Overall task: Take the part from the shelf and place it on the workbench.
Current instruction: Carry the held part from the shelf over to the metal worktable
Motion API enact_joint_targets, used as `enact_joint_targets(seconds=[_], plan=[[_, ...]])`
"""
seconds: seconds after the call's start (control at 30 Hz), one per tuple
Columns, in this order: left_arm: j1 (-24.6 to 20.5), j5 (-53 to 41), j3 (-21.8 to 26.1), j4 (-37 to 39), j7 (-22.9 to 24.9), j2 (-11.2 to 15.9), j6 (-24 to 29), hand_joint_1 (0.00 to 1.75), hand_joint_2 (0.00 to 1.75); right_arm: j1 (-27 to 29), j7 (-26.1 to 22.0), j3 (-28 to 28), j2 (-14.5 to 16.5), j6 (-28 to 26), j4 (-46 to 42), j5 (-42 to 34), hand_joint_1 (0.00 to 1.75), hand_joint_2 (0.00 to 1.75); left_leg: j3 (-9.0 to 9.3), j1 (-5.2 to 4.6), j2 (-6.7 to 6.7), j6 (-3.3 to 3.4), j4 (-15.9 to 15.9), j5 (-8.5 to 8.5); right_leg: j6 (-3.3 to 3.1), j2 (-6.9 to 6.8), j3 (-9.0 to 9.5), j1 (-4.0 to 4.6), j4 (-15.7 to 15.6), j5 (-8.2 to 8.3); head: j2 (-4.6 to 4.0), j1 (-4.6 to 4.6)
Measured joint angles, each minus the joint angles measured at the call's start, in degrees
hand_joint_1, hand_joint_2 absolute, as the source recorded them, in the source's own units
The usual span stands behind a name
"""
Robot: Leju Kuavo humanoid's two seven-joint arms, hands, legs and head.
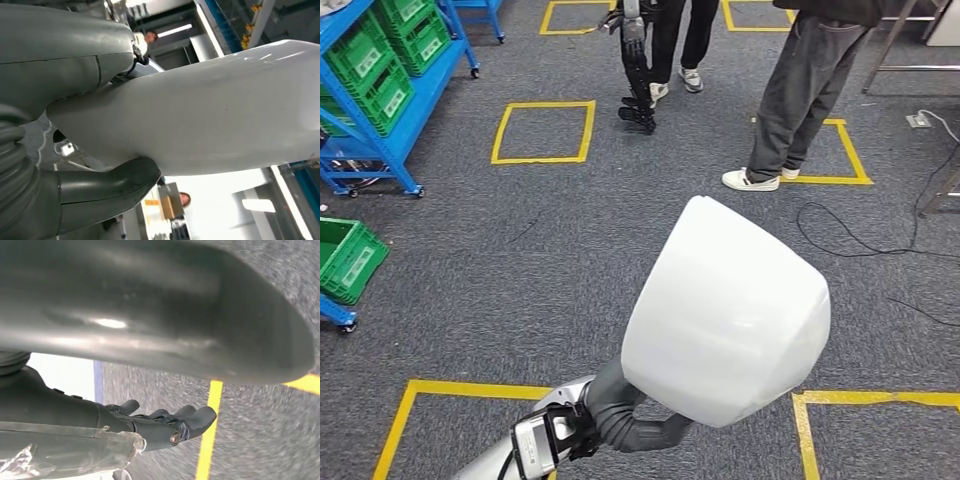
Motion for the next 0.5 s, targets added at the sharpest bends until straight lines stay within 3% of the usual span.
enact_joint_targets(seconds=[0.03,0.1,0.17,0.23,0.3,0.37,0.4,0.43,0.5], plan=[[0.1,0.0,0.1,-0.2,0.0,0.0,0.2,1.75,1.75,-0.2,-1.1,-0.8,0.0,-1.0,-0.1,-2.2,0.0,0.0,1.75,0.21,-1.14,0.04,-3.9,1.5,0.23,0.69,-0.15,0.01,0.2,0.02,0.0,-0.03],[0.4,0.0,0.5,-0.6,0.0,0.1,0.5,1.75,1.75,-0.5,-3.7,-3.1,0.1,-2.8,-0.3,-6.6,0.0,0.0,3.57,0.34,-2.71,0.19,-7.9,2.48,0.88,1.83,-0.59,-0.07,0.2,0.22,0.0,-0.11],[0.6,0.0,0.8,-1.1,0.0,0.2,0.7,1.75,1.75,-0.5,-5.3,-5.4,0.1,-3.6,-0.4,-9.3,0.0,0.0,3.7,0.21,-2.03,0.77,-8.4,2.55,1.59,2.52,-0.95,-0.27,0.0,0.52,0.0,-0.18],[0.8,0.0,0.9,-1.6,0.0,0.2,0.8,1.75,1.75,-0.5,-6.4,-7.5,0.2,-4.1,-0.5,-11.5,0.0,0.0,3.78,0.26,-1.03,1.5,-8.6,2.78,2.03,0.68,-1.79,-0.18,1.4,-0.42,0.0,-0.07],[1.1,-0.1,1.0,-2.0,0.0,0.2,1.0,1.75,1.75,-1.1,-7.7,-9.6,0.3,-5.0,-0.5,-14.2,0.0,0.0,3.86,0.19,0.19,1.95,-8.7,2.79,2.31,-2.33,-4.55,-0.01,7.5,-3.72,0.0,0.05],[1.6,-0.4,1.0,-2.2,0.0,0.4,1.0,1.75,1.75,-1.6,-8.6,-11.7,0.3,-5.8,-0.5,-16.3,0.0,0.0,3.91,0.04,1.53,2.13,-8.7,2.69,2.55,-3.46,-7.95,-0.01,14.9,-6.89,0.0,0.04],[1.8,-0.5,1.0,-2.2,0.0,0.5,1.1,1.75,1.75,-1.7,-8.9,-12.6,0.3,-6.1,-0.6,-17.1,0.0,0.0,3.94,0.02,2.15,2.16,-8.7,2.63,2.61,-3.6,-8.65,-0.01,16.7,-7.23,0.0,0.05],[2.0,-0.6,1.0,-2.3,0.0,0.6,1.1,1.75,1.75,-1.8,-9.2,-13.5,0.3,-6.4,-0.6,-17.9,0.0,0.0,4.01,0.01,2.7,2.12,-8.6,2.54,2.63,-3.73,-8.15,-0.01,16.0,-6.46,0.0,0.06],[2.1,-0.6,1.1,-2.6,0.0,0.7,1.1,1.75,1.75,-1.9,-9.7,-15.2,0.4,-6.6,-0.6,-19.1,0.0,0.0,4.32,-0.05,3.73,1.85,-8.6,2.27,2.64,-5.11,-4.05,0.0,8.8,-3.08,0.0,0.08]])
